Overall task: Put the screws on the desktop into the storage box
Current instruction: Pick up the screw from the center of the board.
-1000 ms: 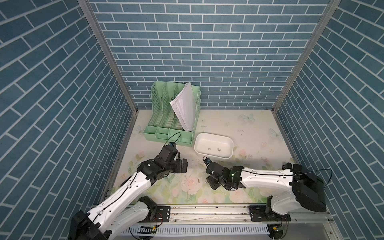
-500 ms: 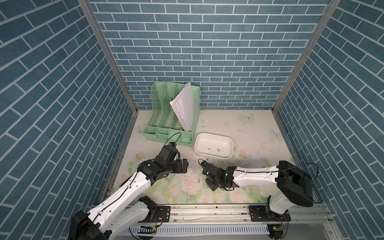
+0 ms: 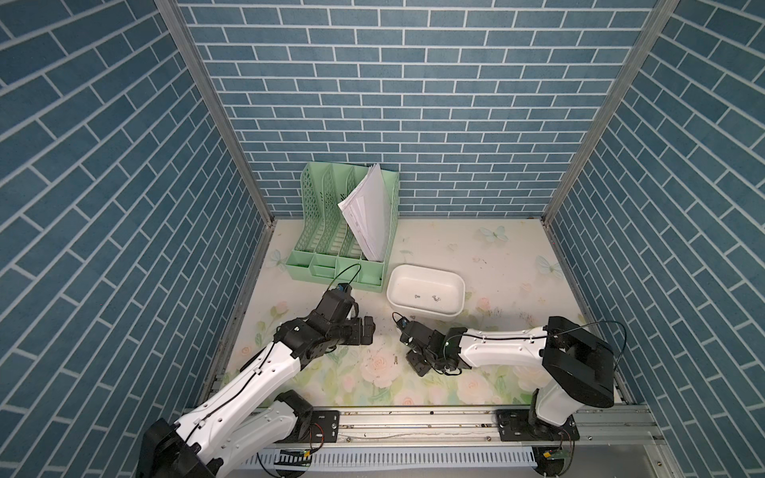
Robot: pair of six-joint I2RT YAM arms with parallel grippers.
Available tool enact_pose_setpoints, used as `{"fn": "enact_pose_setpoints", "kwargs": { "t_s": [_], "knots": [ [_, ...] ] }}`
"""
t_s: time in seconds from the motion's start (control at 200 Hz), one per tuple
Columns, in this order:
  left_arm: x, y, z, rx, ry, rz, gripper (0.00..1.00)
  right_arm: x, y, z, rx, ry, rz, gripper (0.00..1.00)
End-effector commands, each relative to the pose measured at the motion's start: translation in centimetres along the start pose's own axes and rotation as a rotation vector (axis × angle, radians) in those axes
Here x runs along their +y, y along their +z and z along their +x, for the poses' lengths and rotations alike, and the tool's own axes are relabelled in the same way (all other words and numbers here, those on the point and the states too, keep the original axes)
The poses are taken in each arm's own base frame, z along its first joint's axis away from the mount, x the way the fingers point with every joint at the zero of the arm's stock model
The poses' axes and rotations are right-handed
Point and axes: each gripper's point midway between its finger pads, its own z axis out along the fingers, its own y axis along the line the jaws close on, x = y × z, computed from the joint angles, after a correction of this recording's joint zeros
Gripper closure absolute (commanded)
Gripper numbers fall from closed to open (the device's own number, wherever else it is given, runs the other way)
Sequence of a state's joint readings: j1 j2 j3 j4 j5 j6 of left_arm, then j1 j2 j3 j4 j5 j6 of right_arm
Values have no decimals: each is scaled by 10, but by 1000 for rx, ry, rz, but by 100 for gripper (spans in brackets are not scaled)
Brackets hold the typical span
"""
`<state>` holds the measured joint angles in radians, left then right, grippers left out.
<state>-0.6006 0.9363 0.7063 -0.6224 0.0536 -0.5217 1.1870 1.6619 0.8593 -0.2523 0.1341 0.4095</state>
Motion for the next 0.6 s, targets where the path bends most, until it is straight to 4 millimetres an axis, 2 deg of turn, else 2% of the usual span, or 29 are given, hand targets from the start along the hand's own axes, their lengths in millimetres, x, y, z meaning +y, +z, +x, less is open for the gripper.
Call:
{"fn": "enact_pose_setpoints", "kwargs": {
  "t_s": [0.0, 0.305, 0.595],
  "knots": [
    [3, 2, 2, 2, 7, -6, 0, -5, 9, 0, 12, -18, 14, 67],
    [2, 2, 1, 2, 5, -2, 0, -7, 13, -3, 9, -8, 9, 72],
    [2, 2, 1, -1, 7, 0, 0, -9, 13, -3, 8, -3, 9, 83]
  ]
}}
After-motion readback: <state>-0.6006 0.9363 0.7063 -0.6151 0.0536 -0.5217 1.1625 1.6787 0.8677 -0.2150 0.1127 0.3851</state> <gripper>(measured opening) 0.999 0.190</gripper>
